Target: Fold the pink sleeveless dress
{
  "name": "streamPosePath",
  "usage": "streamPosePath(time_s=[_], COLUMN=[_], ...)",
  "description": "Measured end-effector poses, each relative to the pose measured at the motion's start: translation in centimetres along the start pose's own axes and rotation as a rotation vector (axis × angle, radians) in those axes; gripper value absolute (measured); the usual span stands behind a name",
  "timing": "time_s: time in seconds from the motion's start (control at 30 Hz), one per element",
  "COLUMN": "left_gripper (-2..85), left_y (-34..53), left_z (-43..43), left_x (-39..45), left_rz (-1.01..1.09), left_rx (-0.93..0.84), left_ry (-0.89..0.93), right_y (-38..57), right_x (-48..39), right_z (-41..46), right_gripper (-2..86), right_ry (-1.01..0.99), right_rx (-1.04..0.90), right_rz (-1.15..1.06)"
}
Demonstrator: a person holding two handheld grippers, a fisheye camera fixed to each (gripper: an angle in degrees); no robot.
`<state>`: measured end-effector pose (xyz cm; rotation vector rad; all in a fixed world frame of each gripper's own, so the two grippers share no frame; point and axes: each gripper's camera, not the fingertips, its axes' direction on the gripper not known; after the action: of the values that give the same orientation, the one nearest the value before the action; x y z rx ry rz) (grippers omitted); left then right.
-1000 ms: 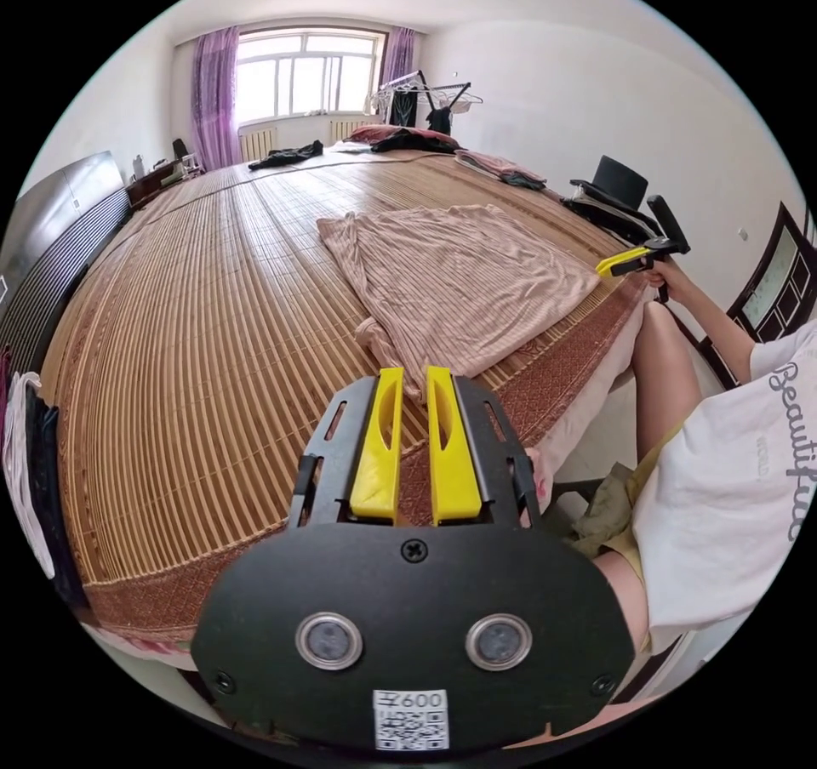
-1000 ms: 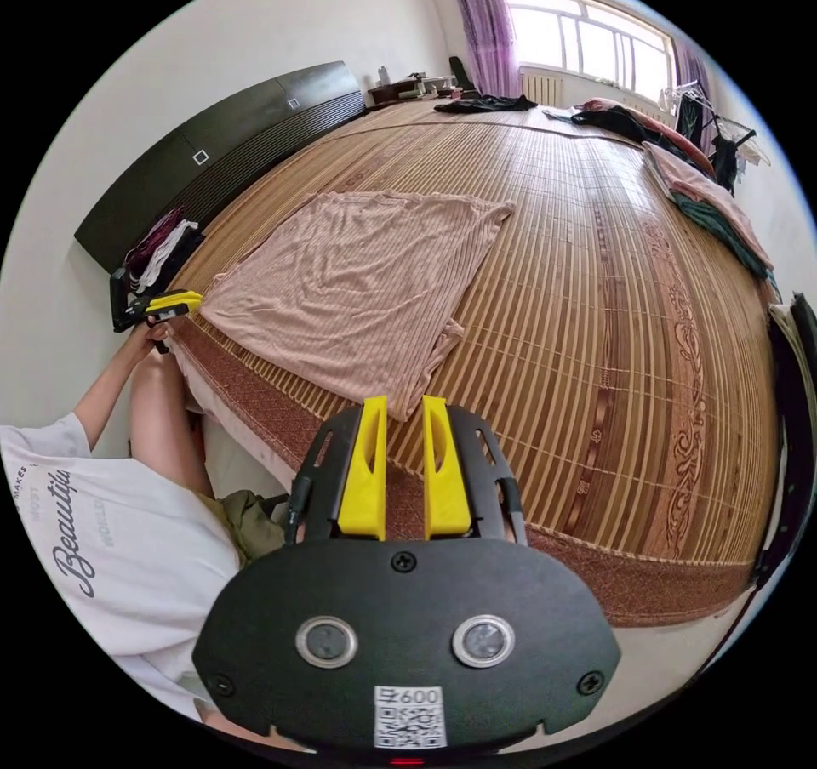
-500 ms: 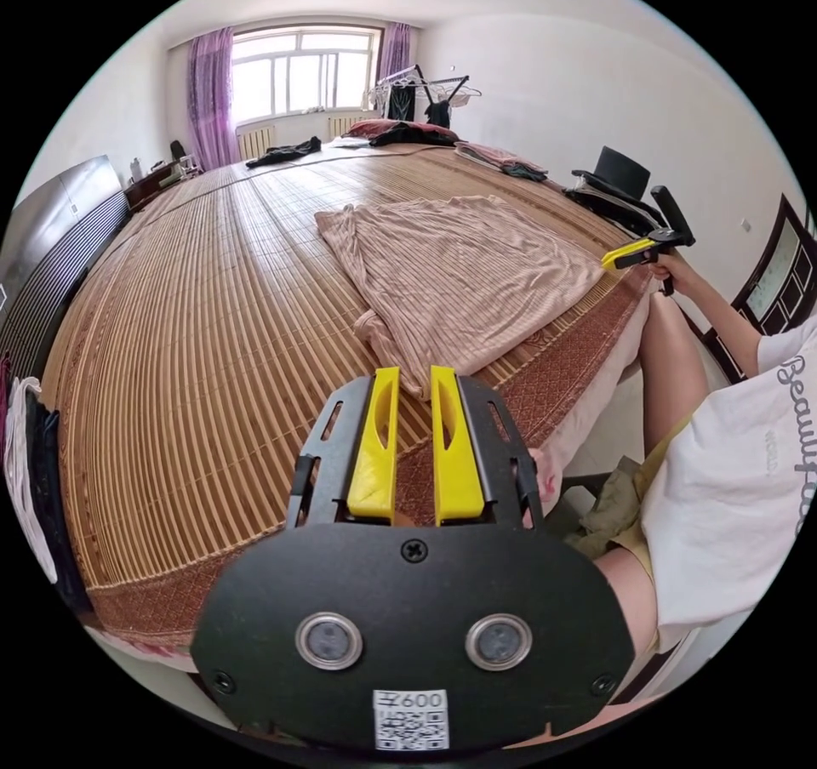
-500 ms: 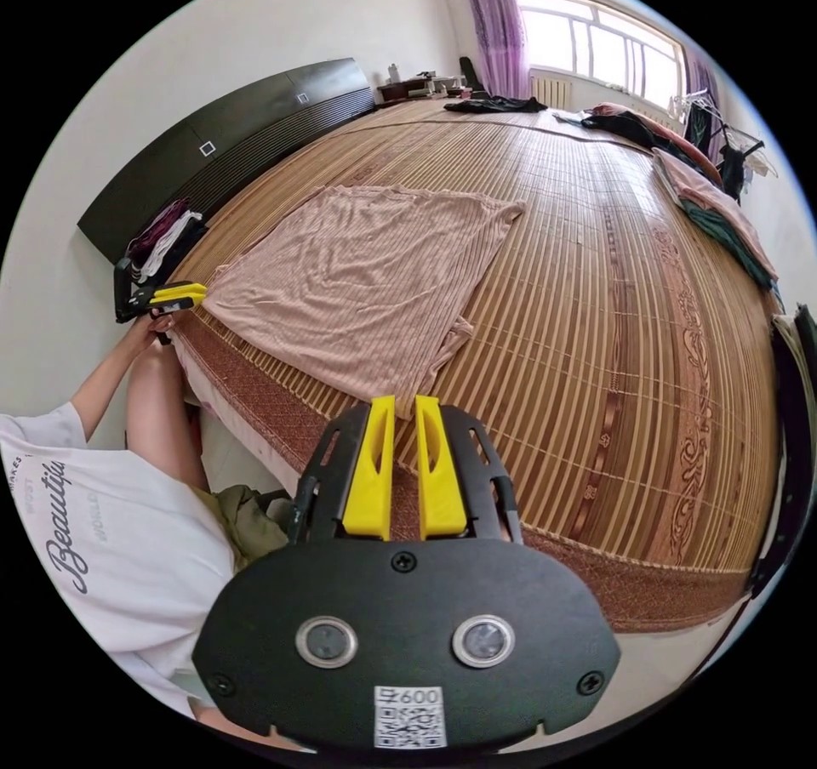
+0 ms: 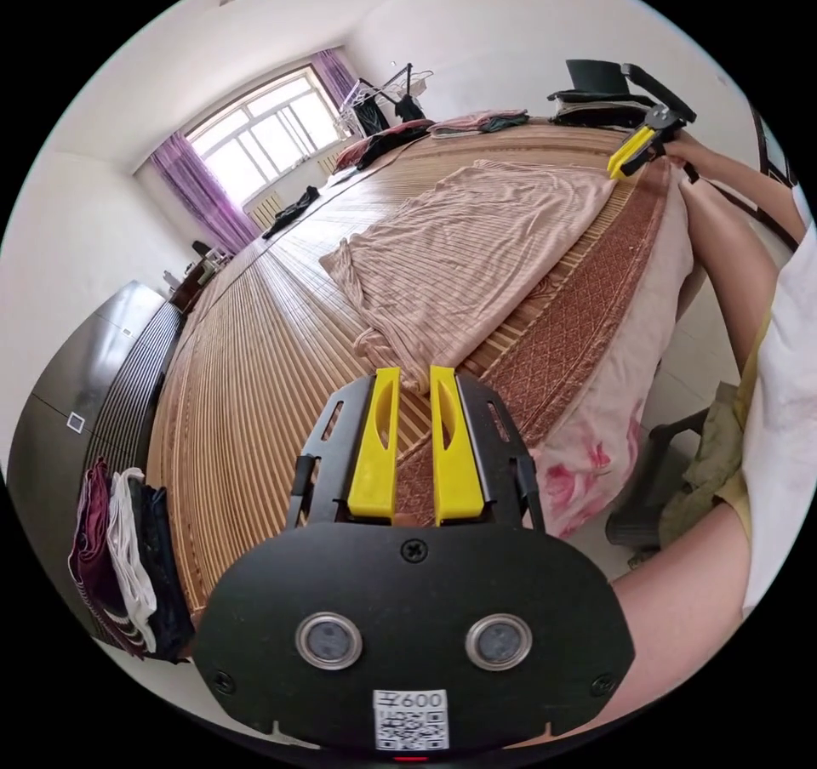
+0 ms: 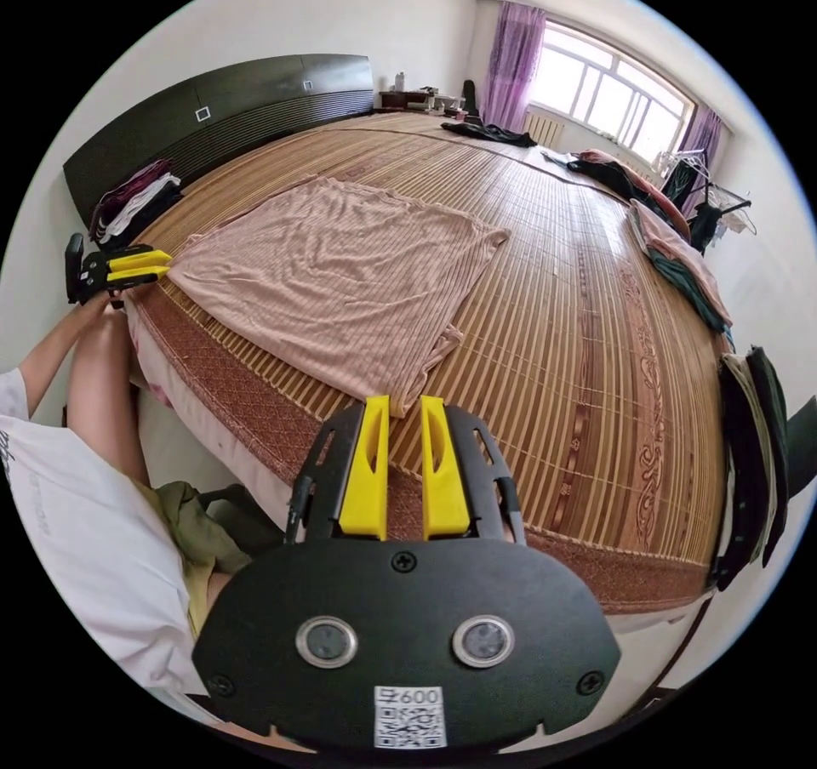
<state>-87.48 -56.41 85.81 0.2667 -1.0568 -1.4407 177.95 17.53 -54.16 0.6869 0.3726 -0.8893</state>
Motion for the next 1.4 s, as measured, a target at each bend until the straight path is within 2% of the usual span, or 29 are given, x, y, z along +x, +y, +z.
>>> streamPosePath(time_s=[0.3, 0.57, 0.77, 0.97, 1.13, 1.4], left_gripper=[2.3, 2.6, 2.8, 3.6, 6.4, 6.8], left_y=[-0.1, -0.3, -0.2, 0.6, 0.9, 0.7], left_z=[0.2, 0.5, 1.0, 1.4, 1.9, 3.0], left_x=[2.4, 3.0, 1.7, -1.6, -5.1, -7.6], left_rz=[-0.006, -0.010, -0.052, -0.173, -0.272, -0.297], left_rx=[0.030, 0.052, 0.078, 0.117, 0.149, 0.151], left_ry=[-0.036, -0.062, -0.041, 0.051, 0.215, 0.230], right_y=[-0.9, -1.4, -1.6, -1.8, -2.1, -1.9], right_x=[-7.8, -10.3, -8.8, -7.6, -7.3, -5.4], right_z=[0.8, 1.8, 1.5, 1.9, 2.5, 2.8], right_gripper=[1.6, -0.7, -0.8, -0.8, -0.8, -0.8], right_ry=[0.259, 0.276, 0.203, 0.163, 0.165, 0.150], right_rx=[-0.006, 0.007, 0.039, 0.038, 0.029, 0.033], right_rz=[-0.169, -0.211, -0.150, -0.080, -0.079, -0.040])
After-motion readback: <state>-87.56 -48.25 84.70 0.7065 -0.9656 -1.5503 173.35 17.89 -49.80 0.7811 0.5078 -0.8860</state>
